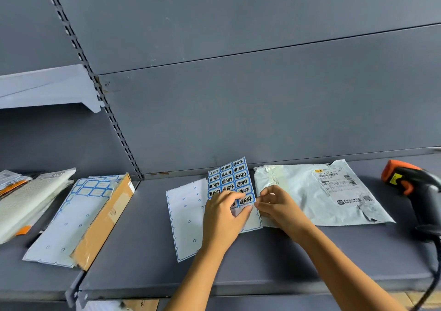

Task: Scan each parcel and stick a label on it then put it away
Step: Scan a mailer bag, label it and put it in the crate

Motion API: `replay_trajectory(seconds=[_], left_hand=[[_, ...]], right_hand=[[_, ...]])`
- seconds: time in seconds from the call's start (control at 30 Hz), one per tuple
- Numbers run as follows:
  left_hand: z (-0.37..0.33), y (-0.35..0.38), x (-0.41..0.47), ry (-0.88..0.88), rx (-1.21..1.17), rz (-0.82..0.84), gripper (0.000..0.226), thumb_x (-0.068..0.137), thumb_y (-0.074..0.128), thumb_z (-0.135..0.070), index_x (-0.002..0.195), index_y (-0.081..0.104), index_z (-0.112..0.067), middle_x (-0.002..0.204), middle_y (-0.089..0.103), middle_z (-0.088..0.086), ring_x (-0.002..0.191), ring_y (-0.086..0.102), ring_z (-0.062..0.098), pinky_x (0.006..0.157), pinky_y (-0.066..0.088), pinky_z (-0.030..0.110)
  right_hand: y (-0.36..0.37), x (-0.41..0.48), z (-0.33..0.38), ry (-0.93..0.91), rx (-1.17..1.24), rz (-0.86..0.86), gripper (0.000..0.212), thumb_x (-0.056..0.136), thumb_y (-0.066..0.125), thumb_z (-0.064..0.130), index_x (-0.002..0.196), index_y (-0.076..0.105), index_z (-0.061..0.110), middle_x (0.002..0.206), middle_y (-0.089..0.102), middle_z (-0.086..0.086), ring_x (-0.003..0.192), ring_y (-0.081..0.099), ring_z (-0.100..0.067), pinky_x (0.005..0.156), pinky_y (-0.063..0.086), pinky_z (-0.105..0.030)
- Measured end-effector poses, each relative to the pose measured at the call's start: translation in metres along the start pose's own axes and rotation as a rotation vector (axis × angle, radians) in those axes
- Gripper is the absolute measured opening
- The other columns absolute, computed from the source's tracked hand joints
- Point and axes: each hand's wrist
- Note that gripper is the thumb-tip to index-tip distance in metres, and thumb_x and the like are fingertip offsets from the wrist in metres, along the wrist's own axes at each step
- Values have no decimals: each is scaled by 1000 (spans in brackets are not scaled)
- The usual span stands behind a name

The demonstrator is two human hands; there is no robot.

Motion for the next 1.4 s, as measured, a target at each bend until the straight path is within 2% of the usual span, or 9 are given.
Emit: replay_trajectory(seconds=[0.17,0.3,0.67,0.8,0.9,1.0,1.2,1.33,1.4], left_hand=[[2,3,-4,55,51,6,38,77,52,-53,91,72,-24,92,67,-12,88,54,4,78,49,29],[3,4,-3,62,48,-9,34,78,51,-50,86,73,-25,88,68,-13,85,55,5,77,42,21],[2,3,-4,91,52,-40,23,77,56,-41,72,71,-24,72,63,-12,73,57,12,71,40,22],[2,2,-4,79,63,-36,22,78,55,-40,69,68,-24,71,62,-13,73,56,13,71,39,22],[1,2,-5,51,71,-32,21,77,53,-39,67,65,-25,69,61,-12,71,55,12,72,41,24],[-1,1,-4,14,67,-21,15,77,57,-32,66,63,-24,68,61,-11,69,56,14,68,47,32],[-3,0,-6,-70,-35,-26,10,78,59,-27,70,63,-22,72,61,-12,68,58,11,62,51,35],[-3,-1,-6,-86,-76,-18,11,81,62,-22,70,60,-24,74,61,-12,66,57,9,63,51,34],[-3,0,-5,-101,-90,-25,13,82,62,-18,70,60,-24,74,60,-12,67,57,8,64,51,33]], right_hand=[[-1,-4,-3,-21,11,33,24,86,60,-8,85,44,9,78,65,-5,58,60,-6,60,50,-17],[0,-4,-4,-55,16,47,28,86,56,-13,81,41,9,75,63,-8,55,56,-6,61,50,-18],[2,-9,-8,-154,-100,72,29,85,58,-12,80,40,10,78,59,-8,60,57,-4,61,45,-14],[2,-9,-8,-166,-151,55,28,84,60,-10,79,43,11,77,62,-7,61,58,-4,62,46,-15],[3,-8,-10,-182,-251,36,20,84,64,-5,78,52,11,72,62,-2,61,58,-3,62,46,-14],[3,-8,-11,-194,-312,36,15,84,64,-2,83,59,11,72,63,-1,63,60,-4,63,47,-17],[5,-4,-13,-205,-424,33,38,84,62,-1,92,63,36,70,61,1,72,63,-14,73,50,-24],[5,-3,-13,-187,-461,14,32,84,61,1,98,65,30,78,66,-7,75,66,-24,72,50,-23],[5,-3,-12,-179,-472,17,33,84,61,1,107,65,24,79,68,-6,74,66,-19,69,49,-20]])
Point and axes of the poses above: each hand's wrist, its own x-axis towards the middle knuckle, its own y-axis out of the palm, z = x × y
